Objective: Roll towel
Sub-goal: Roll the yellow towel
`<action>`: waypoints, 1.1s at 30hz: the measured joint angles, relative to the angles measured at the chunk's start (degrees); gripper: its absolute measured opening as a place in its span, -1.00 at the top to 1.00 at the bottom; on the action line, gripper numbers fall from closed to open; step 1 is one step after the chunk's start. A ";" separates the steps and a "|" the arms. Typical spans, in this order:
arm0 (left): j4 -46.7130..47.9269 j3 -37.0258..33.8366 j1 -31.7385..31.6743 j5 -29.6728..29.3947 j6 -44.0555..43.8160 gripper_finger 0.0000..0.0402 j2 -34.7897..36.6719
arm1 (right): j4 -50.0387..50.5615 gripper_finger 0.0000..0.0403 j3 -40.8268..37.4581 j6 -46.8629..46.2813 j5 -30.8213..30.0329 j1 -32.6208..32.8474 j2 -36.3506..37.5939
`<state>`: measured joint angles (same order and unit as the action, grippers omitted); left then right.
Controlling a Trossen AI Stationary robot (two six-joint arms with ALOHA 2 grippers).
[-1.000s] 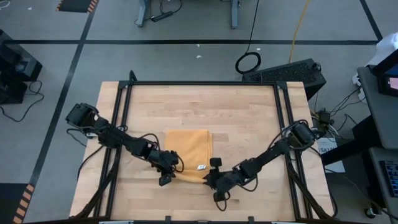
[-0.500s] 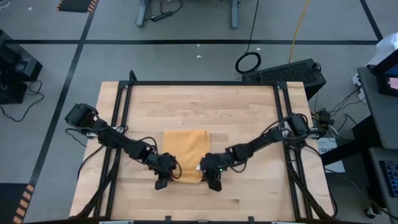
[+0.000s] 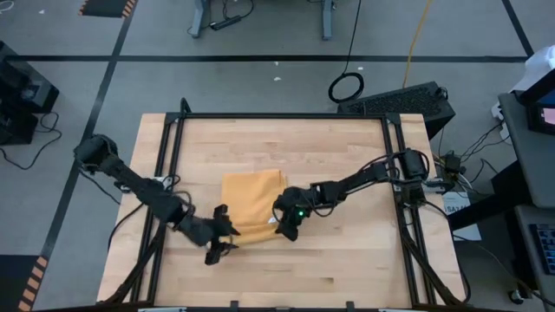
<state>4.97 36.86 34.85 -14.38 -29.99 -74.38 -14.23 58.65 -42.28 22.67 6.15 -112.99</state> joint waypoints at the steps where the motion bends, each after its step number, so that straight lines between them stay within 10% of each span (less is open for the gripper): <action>1: 0.01 0.00 1.79 -3.51 1.39 0.01 -0.60 | 0.16 0.99 0.00 -0.92 0.02 -0.34 -0.03; 7: -0.31 -0.04 7.95 -16.79 3.80 0.01 -9.90 | -0.12 0.99 0.00 -4.60 0.14 -0.89 -0.28; 17: -5.03 -0.07 7.84 -21.61 3.41 0.07 -20.56 | -1.77 0.98 -0.02 -7.87 0.20 -0.45 -0.37; 24: -5.16 -0.07 2.79 -11.10 2.07 0.89 -19.24 | -3.34 0.92 -0.02 -0.93 -0.28 -0.05 -0.32; 33: -5.45 -0.07 -1.09 11.33 -7.69 0.95 -10.13 | -4.12 0.61 -0.04 22.92 -3.70 4.46 4.46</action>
<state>-0.48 36.80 33.75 -3.05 -37.68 -84.51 -18.35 58.61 -19.36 18.97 10.60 -108.53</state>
